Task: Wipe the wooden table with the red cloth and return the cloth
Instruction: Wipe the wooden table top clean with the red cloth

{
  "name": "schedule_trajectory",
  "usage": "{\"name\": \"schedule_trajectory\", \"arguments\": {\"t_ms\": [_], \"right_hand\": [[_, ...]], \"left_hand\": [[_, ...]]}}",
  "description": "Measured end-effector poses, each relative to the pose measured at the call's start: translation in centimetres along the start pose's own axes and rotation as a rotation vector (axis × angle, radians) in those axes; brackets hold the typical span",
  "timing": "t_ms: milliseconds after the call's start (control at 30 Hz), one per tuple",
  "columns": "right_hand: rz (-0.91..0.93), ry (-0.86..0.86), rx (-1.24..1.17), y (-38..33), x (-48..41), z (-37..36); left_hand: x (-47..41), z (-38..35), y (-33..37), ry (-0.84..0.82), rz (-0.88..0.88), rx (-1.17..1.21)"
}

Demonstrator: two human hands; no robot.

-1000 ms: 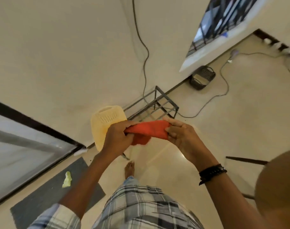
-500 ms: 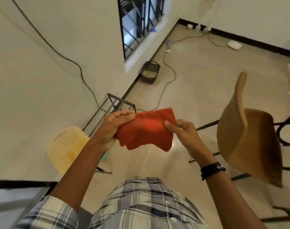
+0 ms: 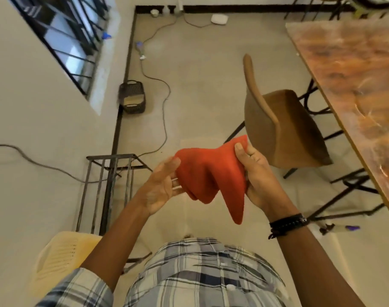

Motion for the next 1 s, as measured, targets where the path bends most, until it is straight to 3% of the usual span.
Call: {"name": "schedule_trajectory", "arguments": {"t_ms": [200, 333, 433, 600, 767, 1000], "right_hand": [[0.005, 0.254, -0.183, 1.2, 3.0, 6.0], [-0.036, 0.441, -0.183, 2.9, 5.9, 11.0], [-0.02, 0.468, -0.175, 3.8, 8.0, 12.8], [-0.029, 0.487, 0.082, 4.5, 11.3, 15.8], [-0.012, 0.522, 0.593, 3.5, 13.7, 19.1], [0.111, 0.598, 0.774, 0.1, 17.2, 26.4]], "left_hand": [[-2.9, -2.7, 0.1, 0.062, -0.033, -0.216], [-4.1, -6.0, 0.7, -0.02, -0.114, -0.39], [-4.4, -8.9, 0.9, -0.081, -0.161, -0.547], [-4.5, -14.2, 0.2, -0.198, -0.281, -0.765], [-4.3, -19.0, -1.1, -0.143, -0.386, -0.887], [-5.1, -26.7, -3.2, -0.289, -0.443, -0.887]]}}
Point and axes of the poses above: each hand's wrist, its own x-axis away from the middle knuckle, its own z-axis out of the back of the hand, y = z × x, the point moved 9 cm from there along -x, towards the middle knuckle, and after that the axes turned 4 degrees about -x, right-handed, at the moved point
